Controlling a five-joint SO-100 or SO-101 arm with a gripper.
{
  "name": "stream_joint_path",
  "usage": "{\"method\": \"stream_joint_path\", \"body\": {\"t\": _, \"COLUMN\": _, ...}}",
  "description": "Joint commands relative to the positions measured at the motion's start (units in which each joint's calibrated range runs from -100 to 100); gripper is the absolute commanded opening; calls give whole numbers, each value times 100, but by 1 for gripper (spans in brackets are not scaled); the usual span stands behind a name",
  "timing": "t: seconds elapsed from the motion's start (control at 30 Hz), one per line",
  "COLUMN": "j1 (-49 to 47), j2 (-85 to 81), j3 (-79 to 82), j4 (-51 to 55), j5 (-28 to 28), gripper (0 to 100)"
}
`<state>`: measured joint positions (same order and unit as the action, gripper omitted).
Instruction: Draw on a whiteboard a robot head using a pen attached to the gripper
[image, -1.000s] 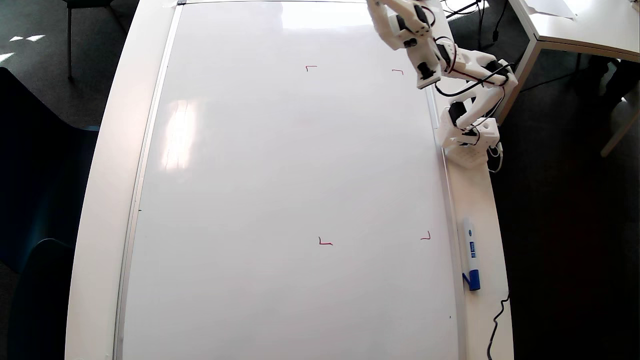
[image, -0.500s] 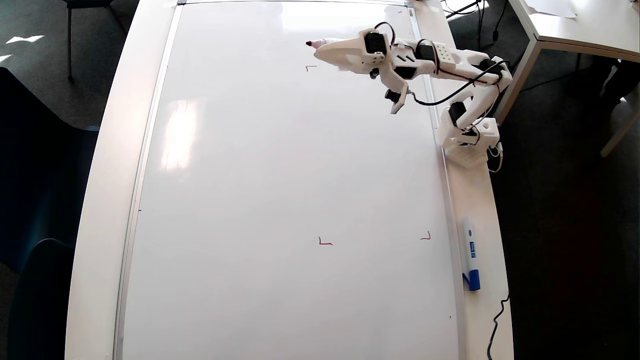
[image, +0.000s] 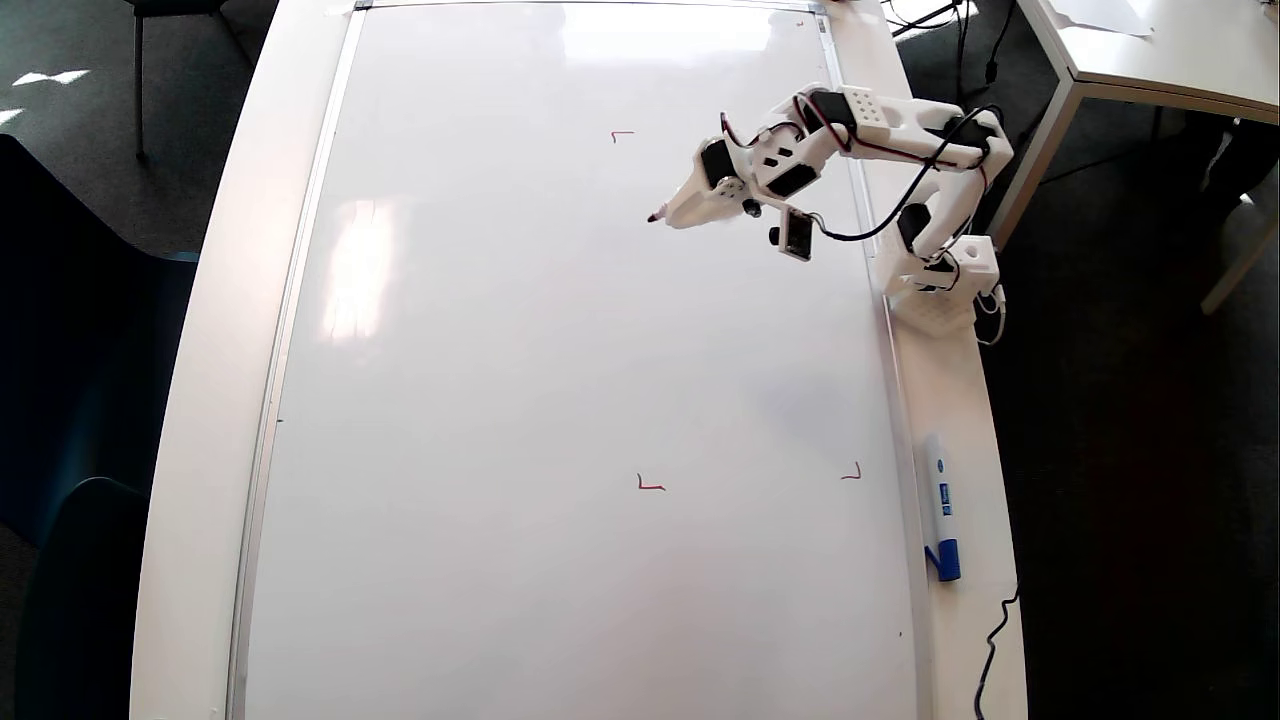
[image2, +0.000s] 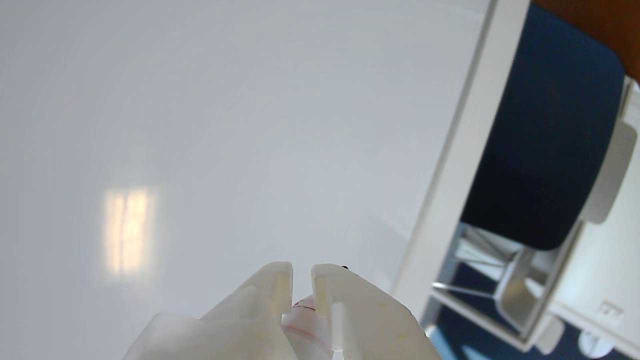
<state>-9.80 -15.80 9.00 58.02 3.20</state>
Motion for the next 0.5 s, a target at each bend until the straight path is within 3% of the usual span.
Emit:
{"method": "stream_joint_path", "body": {"t": 0.0, "j1": -217, "j2": 519, "j3": -1304, "j4": 1565, "j5": -743, "gripper": 1}}
{"method": "stream_joint_path", "body": {"t": 0.2, "j1": -578, "j2": 1081, "j3": -2275, "j4": 3042, "j5": -1446, "gripper": 1}}
{"method": "stream_joint_path", "body": {"t": 0.47, "j1": -813, "j2": 1945, "j3": -2321, "j4": 3589, "j5": -2089, "gripper": 1}}
